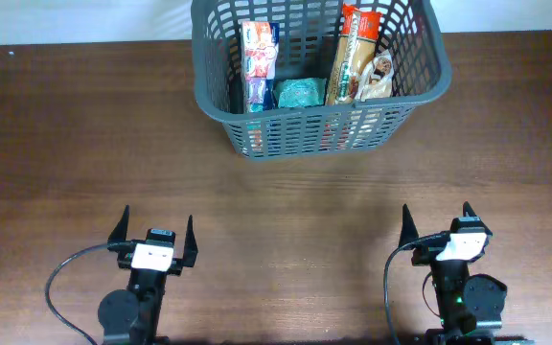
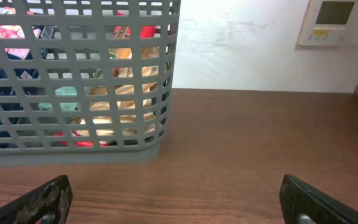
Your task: Pack container
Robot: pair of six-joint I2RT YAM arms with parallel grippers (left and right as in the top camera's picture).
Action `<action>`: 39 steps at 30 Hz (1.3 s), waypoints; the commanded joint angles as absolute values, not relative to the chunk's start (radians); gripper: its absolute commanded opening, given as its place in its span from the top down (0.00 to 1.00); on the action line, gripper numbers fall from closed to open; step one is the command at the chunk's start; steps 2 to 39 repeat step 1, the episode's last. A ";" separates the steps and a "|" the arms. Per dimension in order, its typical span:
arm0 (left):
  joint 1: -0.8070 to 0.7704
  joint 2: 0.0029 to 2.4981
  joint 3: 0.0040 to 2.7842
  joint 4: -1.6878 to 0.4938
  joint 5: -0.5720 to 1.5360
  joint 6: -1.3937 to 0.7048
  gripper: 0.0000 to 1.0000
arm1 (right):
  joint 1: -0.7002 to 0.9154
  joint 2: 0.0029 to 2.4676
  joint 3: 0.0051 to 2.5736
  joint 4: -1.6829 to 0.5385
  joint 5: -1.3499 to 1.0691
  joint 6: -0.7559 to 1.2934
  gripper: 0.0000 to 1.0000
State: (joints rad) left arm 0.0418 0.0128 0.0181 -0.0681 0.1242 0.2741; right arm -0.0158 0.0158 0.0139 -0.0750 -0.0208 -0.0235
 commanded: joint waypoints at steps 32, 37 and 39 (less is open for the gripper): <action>0.041 0.006 0.009 -0.068 0.127 0.293 0.01 | -0.006 0.004 0.006 -0.077 -0.027 -0.022 0.01; 0.041 0.006 0.009 -0.068 0.127 0.293 0.01 | -0.006 0.004 0.006 -0.077 -0.027 -0.022 0.01; 0.041 0.006 0.009 -0.068 0.127 0.293 0.01 | -0.006 0.004 0.006 -0.077 -0.027 -0.022 0.01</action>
